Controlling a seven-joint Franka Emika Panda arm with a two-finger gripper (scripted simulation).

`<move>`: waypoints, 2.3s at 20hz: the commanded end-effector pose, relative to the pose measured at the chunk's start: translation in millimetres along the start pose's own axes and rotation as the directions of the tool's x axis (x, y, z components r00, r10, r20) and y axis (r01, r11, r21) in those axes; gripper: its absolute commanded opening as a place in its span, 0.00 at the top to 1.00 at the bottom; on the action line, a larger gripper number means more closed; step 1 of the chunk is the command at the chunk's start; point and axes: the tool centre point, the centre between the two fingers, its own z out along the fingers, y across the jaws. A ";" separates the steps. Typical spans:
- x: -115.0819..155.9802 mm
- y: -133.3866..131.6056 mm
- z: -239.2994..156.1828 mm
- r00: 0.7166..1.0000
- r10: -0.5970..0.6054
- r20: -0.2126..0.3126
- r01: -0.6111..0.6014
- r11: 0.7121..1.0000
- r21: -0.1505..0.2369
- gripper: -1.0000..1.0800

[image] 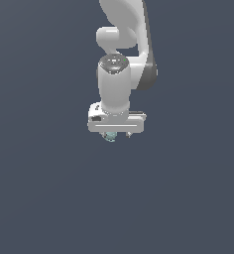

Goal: Pick up the object and move it to a goal position.

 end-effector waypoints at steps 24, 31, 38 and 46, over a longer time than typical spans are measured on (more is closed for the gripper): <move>-30.4 6.0 25.5 0.997 0.077 0.027 -0.077 0.997 0.010 0.04; -67.4 20.8 56.9 0.986 0.164 0.029 -0.164 0.987 -0.006 0.04; -99.1 31.6 78.4 0.973 0.230 0.029 -0.230 0.973 -0.019 0.04; -112.4 35.6 86.2 0.966 0.256 0.028 -0.256 0.966 -0.023 0.04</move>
